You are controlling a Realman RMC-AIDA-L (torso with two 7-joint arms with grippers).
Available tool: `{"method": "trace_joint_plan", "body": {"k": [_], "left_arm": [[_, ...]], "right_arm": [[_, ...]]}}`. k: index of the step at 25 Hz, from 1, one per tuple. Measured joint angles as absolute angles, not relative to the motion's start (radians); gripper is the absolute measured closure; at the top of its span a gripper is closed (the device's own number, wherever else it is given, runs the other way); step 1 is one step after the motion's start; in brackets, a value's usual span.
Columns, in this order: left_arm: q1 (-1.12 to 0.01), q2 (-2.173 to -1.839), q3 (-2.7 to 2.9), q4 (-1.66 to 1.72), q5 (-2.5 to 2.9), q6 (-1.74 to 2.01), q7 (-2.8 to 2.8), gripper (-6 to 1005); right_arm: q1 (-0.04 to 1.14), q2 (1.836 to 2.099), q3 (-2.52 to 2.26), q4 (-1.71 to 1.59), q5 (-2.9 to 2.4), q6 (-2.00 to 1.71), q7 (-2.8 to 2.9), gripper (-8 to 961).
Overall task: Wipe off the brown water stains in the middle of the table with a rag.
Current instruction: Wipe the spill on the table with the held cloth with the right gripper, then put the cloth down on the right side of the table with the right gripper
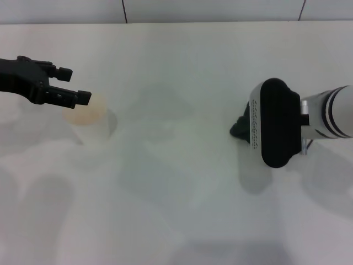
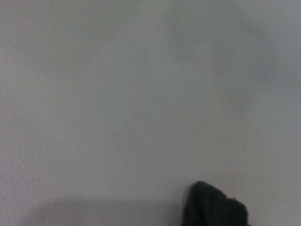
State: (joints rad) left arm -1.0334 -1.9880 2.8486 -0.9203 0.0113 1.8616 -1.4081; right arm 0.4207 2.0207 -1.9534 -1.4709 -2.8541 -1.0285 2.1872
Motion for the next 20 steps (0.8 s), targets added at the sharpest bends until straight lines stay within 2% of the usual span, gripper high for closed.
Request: {"method": "trace_joint_plan", "body": {"k": [8,14,20], "left_arm": [[-1.034,-1.988,2.849,-0.92,0.011,1.861,-1.408,116],[-1.026,-1.99,2.849,-0.92,0.01,1.861,-1.408,117],[-1.026,-1.989,2.849,-0.92,0.009,1.861,-1.408,117]], "right_arm": [[0.414,2.022,-1.959,-1.486,-2.845,-1.046,2.199,829],[0.409,2.02,-1.921,-1.517,-2.768,-1.052,2.197,613],[0.411,2.02,-1.881,-1.527,-2.714,-1.078,2.202,330]]}}
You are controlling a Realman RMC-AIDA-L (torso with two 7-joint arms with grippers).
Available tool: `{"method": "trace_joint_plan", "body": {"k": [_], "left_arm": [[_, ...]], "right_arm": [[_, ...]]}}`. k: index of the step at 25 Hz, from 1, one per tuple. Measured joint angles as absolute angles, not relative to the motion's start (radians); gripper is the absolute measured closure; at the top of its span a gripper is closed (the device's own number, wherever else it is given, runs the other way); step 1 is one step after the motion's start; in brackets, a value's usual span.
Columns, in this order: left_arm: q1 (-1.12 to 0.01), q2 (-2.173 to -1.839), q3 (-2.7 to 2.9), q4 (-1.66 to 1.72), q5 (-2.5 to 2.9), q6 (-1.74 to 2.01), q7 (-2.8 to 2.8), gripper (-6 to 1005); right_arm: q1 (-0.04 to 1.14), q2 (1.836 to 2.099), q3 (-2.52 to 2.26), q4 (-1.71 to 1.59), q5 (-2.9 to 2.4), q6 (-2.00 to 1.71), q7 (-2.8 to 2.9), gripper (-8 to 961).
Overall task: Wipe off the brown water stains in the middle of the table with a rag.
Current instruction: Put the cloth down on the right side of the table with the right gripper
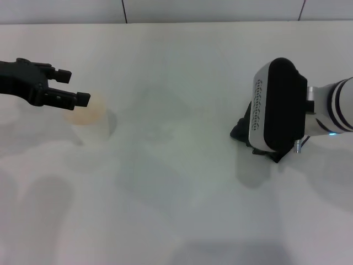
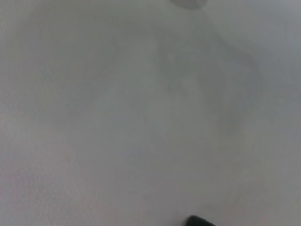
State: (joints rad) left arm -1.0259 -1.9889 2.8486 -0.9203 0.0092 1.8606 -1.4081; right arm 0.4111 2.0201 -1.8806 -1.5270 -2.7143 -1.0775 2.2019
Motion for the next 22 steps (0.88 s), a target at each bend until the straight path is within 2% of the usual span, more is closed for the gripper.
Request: {"method": "trace_joint_plan", "body": {"k": [4,15,22], "left_arm": [[-1.028,-1.988,2.849,-0.92,0.009,1.861,-1.408,117],[-1.033,-1.992,2.849,-0.973,0.015,1.96,-1.416,117],[-1.046,-1.999,2.849,-1.011,0.057,1.991,-1.441,118]], "right_arm": [[0.414,2.02,-1.834,-1.54,-2.666,-1.107,2.209,144],[0.417,2.015,-1.562,-1.57,-2.3,-1.269,2.157,85],[0.434,2.013,-1.395,-1.484,-2.073,-1.363,2.093,91]]}}
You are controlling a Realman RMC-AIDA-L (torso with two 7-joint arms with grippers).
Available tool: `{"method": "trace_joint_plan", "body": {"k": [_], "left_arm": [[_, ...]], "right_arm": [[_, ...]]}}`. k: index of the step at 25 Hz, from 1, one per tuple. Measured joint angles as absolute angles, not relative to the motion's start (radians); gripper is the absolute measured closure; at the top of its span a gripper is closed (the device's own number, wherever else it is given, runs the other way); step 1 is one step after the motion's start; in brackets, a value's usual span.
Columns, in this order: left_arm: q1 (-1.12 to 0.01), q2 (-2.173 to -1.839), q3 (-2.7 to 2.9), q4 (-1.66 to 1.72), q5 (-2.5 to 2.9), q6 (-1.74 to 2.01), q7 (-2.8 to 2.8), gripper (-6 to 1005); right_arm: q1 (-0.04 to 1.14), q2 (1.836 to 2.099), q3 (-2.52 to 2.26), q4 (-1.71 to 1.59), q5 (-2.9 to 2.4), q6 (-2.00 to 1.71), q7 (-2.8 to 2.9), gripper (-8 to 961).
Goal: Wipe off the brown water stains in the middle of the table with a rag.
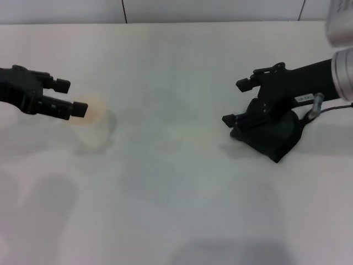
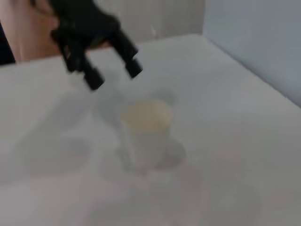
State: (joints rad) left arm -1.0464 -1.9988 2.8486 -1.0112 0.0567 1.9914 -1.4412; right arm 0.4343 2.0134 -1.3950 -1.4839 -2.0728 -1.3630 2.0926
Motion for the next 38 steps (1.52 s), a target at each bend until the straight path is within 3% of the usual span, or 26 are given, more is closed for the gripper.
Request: {"method": "trace_joint_plan", "body": {"k": [13,24,30,38], "left_arm": [[-1.028,-2.034,2.848,-0.91,0.003,2.025,-1.445,118],[-0.829,-1.951,2.847,-0.641,-0.202,2.024,-1.52,119],[-0.735,-1.96,2.847,-0.64,-0.29,2.009,-1.525,119],[-0.69,-1.981,2.847,-0.634,-0.281,2.004,-1.44,119]], "right_arm": [[0.47,2.011,-1.249,-1.248,-1.882,-1.383,1.904,94],[0.485,2.008,-1.226,-1.178,-1.894,-1.363,1.872,94],[0.5,2.013,-1.235,-1.121,-1.894,-1.352,1.853,94],[0.499,2.012,-1.255,-1.056,-2.019,-1.272,1.833,93]]}}
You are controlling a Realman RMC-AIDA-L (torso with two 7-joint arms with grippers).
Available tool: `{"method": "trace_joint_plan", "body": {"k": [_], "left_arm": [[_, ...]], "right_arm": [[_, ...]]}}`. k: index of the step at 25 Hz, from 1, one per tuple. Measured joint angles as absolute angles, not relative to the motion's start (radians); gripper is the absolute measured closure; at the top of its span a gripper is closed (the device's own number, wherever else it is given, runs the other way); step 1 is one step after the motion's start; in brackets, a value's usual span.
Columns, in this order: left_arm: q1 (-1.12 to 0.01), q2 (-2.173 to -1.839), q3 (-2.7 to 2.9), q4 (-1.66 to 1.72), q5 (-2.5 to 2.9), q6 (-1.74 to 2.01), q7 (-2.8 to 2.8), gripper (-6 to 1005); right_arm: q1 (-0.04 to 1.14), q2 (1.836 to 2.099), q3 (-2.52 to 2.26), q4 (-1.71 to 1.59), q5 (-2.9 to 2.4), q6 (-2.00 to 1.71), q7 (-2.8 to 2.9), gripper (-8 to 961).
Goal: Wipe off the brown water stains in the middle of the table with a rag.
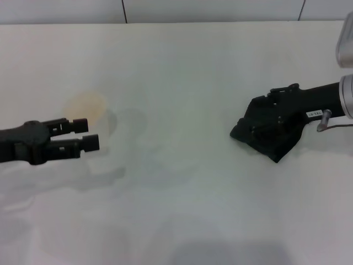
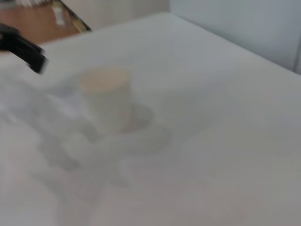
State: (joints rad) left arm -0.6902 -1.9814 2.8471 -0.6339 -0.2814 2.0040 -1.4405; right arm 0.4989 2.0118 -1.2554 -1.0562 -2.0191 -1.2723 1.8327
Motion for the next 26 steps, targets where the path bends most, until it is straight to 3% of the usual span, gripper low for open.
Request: {"method": "trace_joint_plan", "body": {"k": [9,26], "left_arm": [[-0.655,-1.993,2.847,-0.613,-0.271,2.008,-1.393,119],[-0.63,-1.98,2.847,-0.614,-0.28,1.991,-1.404,119]], "right_arm": [[0.472,2.009,-1.247,-1.051,-2.075,-1.217,1.762,93],[0.458,2.008,-1.233,-1.048,-2.068,-1.244,1.752,94]]}}
